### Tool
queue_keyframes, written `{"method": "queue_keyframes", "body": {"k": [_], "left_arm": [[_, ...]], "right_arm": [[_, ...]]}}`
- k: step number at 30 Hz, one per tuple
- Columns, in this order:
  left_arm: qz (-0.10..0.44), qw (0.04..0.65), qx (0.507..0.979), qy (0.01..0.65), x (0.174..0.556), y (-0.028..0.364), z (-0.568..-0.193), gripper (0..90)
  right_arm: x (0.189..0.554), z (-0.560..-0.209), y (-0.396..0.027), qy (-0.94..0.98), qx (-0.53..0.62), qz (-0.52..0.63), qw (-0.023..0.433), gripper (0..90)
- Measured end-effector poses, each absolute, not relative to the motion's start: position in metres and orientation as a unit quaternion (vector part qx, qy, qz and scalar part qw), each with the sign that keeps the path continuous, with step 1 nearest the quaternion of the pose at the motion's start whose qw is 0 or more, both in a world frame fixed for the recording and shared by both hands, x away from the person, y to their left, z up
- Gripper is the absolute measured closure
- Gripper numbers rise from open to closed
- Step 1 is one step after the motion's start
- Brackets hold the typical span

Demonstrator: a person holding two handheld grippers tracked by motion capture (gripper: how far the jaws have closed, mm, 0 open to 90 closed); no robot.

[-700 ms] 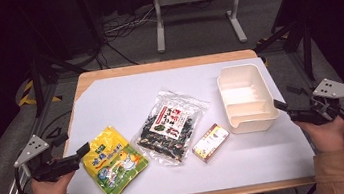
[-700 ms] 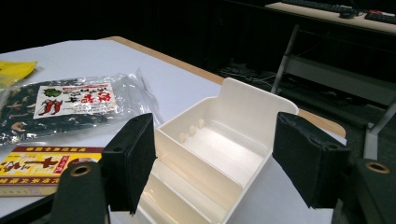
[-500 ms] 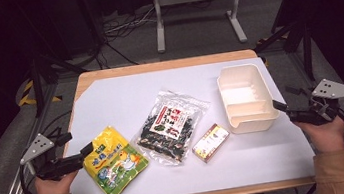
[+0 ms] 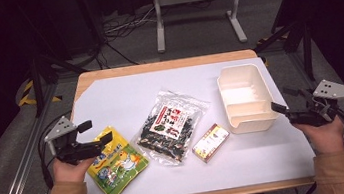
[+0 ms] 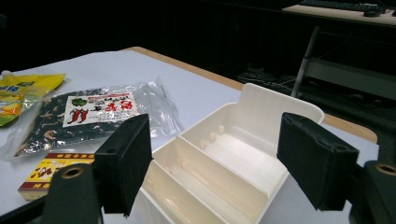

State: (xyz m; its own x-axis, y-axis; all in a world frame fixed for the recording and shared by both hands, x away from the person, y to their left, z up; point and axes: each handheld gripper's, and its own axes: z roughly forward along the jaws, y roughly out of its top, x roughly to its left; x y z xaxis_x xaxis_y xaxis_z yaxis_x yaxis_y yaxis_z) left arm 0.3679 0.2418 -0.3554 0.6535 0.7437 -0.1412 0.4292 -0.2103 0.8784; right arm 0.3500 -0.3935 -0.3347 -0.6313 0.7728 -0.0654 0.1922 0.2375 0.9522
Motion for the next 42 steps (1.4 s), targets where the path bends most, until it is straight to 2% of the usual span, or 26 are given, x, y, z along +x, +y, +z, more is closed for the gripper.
{"method": "queue_keyframes", "body": {"k": [17,23,28,33,39,40,42], "left_arm": [[0.146,0.480,0.788,0.358,0.404,0.194,-0.336,10.7],[0.118,0.508,0.769,0.369,0.420,0.183,-0.332,10.8],[0.127,0.490,0.779,0.371,0.432,0.170,-0.333,10.2],[0.096,0.481,0.782,0.384,0.445,0.159,-0.338,10.4],[0.094,0.462,0.787,0.397,0.459,0.146,-0.342,8.7],[0.101,0.451,0.787,0.409,0.464,0.141,-0.344,12.8],[0.104,0.445,0.791,0.406,0.469,0.136,-0.347,12.8]], "right_arm": [[0.350,-0.339,-0.393,0.744,0.337,0.510,0.269,22.5],[0.348,-0.340,-0.395,0.745,0.339,0.510,0.264,22.9],[0.345,-0.341,-0.396,0.747,0.340,0.507,0.264,22.1],[0.344,-0.341,-0.398,0.742,0.352,0.505,0.265,19.0],[0.340,-0.342,-0.400,0.740,0.358,0.502,0.268,18.6],[0.338,-0.342,-0.401,0.740,0.359,0.501,0.269,18.5],[0.338,-0.342,-0.401,0.740,0.359,0.501,0.269,18.5]]}}
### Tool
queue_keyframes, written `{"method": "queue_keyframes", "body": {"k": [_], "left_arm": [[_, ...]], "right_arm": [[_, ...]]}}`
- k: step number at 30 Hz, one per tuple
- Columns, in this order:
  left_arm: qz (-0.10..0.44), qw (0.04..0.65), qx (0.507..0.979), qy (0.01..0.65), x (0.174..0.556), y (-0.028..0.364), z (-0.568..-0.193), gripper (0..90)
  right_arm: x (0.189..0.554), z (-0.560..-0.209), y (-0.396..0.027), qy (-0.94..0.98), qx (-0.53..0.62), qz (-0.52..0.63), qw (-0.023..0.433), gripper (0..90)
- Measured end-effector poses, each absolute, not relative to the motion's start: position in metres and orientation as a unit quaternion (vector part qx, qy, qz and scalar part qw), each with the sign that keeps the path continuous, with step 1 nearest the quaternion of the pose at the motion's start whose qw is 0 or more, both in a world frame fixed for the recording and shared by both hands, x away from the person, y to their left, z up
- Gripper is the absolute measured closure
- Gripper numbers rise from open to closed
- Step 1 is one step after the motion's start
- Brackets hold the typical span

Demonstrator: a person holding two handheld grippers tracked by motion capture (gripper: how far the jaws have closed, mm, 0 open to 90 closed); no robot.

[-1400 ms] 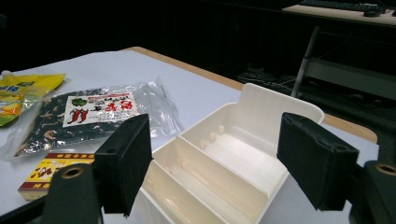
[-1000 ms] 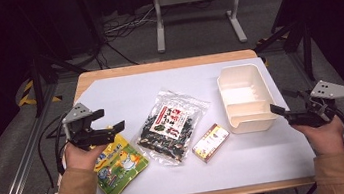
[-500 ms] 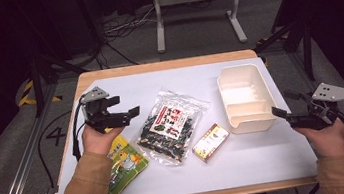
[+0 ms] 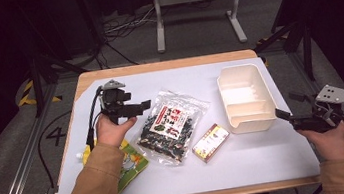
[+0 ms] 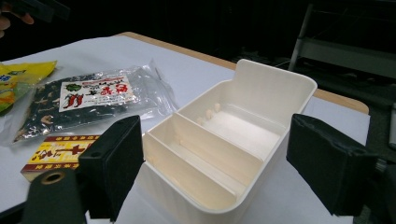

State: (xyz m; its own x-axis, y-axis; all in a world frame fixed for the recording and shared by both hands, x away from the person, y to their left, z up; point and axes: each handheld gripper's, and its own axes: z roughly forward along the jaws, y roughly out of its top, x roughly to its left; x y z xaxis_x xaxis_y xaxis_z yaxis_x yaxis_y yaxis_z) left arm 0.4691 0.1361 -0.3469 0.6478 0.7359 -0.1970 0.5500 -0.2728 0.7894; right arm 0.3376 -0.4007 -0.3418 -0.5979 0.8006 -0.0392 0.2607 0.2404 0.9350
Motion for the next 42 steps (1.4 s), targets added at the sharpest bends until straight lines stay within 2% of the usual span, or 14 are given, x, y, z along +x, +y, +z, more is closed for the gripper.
{"method": "queue_keyframes", "body": {"k": [5,7,11,21,24,35,42], "left_arm": [[0.102,0.428,0.797,0.413,0.478,0.127,-0.353,14.1],[0.103,0.421,0.800,0.416,0.482,0.124,-0.356,17.7],[0.086,0.411,0.797,0.435,0.492,0.122,-0.364,22.6],[0.053,0.367,0.806,0.462,0.515,0.109,-0.389,25.4],[0.045,0.350,0.813,0.463,0.519,0.107,-0.395,28.7],[-0.011,0.318,0.819,0.477,0.531,0.106,-0.412,28.7],[-0.022,0.306,0.827,0.472,0.531,0.101,-0.416,31.5]], "right_arm": [[0.333,-0.343,-0.401,0.741,0.363,0.498,0.267,18.6],[0.332,-0.344,-0.401,0.742,0.365,0.495,0.267,18.9],[0.329,-0.346,-0.398,0.749,0.365,0.486,0.264,19.3],[0.327,-0.349,-0.394,0.756,0.365,0.476,0.261,19.5],[0.327,-0.351,-0.393,0.758,0.365,0.475,0.260,19.5],[0.327,-0.354,-0.392,0.762,0.364,0.469,0.257,19.3],[0.328,-0.355,-0.389,0.767,0.363,0.465,0.255,19.2]]}}
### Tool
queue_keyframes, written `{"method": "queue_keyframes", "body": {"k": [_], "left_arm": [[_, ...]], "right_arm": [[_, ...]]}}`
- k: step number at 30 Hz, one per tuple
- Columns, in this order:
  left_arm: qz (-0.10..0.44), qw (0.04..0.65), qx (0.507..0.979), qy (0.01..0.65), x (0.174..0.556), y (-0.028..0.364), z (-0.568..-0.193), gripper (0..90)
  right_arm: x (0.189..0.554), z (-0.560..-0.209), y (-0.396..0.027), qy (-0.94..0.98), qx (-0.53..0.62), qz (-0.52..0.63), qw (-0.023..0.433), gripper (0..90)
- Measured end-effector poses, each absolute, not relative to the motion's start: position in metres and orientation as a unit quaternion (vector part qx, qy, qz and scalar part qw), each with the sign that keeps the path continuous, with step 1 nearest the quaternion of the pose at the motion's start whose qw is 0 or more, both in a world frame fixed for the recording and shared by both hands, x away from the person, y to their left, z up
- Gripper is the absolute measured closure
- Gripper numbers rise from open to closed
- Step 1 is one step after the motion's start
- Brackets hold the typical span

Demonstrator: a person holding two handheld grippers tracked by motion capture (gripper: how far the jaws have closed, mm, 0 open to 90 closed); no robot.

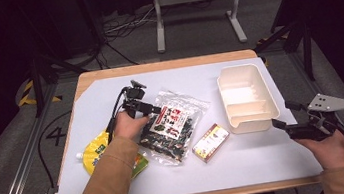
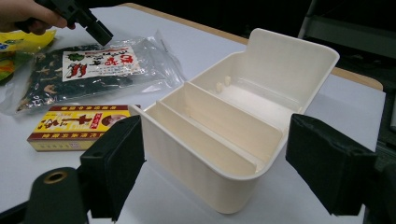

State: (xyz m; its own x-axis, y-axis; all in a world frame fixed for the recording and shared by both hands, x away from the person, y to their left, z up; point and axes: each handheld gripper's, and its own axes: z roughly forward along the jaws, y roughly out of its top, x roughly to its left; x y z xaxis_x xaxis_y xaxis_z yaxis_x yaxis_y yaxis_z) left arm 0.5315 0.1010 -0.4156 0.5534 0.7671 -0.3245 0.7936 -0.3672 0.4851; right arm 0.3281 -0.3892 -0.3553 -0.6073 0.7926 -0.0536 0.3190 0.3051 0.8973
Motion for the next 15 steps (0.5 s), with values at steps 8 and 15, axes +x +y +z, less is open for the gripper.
{"method": "queue_keyframes", "body": {"k": [8,15], "left_arm": [[-0.036,0.286,0.836,0.466,0.5320,0.0951,-0.4209,36.9],[-0.066,0.287,0.831,0.472,0.5335,0.0966,-0.4230,44.2]], "right_arm": [[0.3306,-0.3578,-0.3878,0.770,0.363,0.461,0.251,18.9],[0.3329,-0.3614,-0.3855,0.773,0.367,0.454,0.249,18.9]]}}
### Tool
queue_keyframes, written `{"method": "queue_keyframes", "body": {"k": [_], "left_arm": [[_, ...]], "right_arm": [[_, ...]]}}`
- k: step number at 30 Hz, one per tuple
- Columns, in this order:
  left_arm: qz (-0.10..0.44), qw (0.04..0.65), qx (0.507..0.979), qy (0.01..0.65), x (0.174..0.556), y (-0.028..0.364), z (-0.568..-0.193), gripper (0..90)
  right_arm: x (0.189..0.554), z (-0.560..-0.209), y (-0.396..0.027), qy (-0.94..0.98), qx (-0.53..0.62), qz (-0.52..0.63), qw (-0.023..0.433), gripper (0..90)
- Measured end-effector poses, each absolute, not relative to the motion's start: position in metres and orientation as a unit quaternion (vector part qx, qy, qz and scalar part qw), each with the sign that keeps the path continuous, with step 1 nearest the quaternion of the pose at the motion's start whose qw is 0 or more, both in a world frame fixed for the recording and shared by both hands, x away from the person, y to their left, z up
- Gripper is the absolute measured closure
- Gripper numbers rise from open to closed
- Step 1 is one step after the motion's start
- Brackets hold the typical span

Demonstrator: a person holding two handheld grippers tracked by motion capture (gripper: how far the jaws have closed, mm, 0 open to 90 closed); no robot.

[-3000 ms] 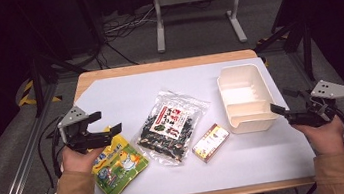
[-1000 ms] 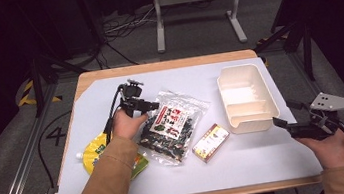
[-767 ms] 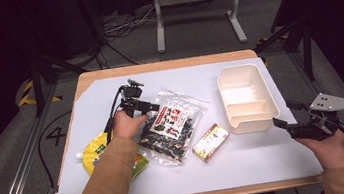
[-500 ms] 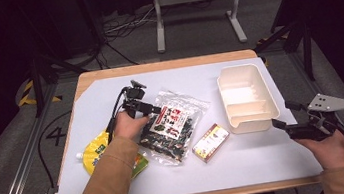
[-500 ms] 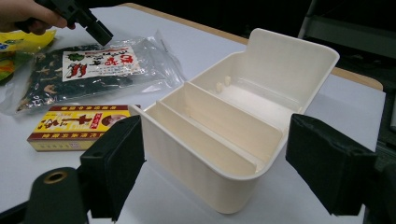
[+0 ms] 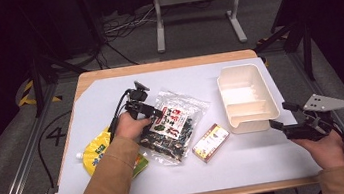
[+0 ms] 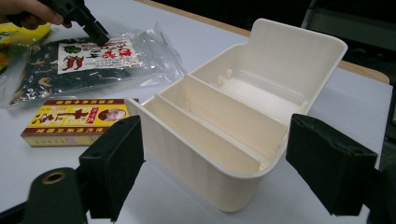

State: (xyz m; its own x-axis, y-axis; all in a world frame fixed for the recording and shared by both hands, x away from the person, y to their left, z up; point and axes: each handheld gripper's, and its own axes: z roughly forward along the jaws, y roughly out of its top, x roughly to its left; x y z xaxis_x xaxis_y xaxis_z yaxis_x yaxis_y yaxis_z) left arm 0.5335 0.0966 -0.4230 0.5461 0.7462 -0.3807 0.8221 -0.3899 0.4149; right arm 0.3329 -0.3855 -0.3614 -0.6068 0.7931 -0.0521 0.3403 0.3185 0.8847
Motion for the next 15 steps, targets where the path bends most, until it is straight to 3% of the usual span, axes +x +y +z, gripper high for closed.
{"method": "queue_keyframes", "body": {"k": [11,15], "left_arm": [[-0.061,0.278,0.839,0.465,0.5290,0.0897,-0.4189,62.4],[-0.049,0.279,0.849,0.446,0.5262,0.0875,-0.4168,73.3]], "right_arm": [[0.3334,-0.3616,-0.3837,0.773,0.366,0.455,0.249,19.1],[0.3337,-0.3616,-0.3836,0.773,0.367,0.454,0.248,20.2]]}}
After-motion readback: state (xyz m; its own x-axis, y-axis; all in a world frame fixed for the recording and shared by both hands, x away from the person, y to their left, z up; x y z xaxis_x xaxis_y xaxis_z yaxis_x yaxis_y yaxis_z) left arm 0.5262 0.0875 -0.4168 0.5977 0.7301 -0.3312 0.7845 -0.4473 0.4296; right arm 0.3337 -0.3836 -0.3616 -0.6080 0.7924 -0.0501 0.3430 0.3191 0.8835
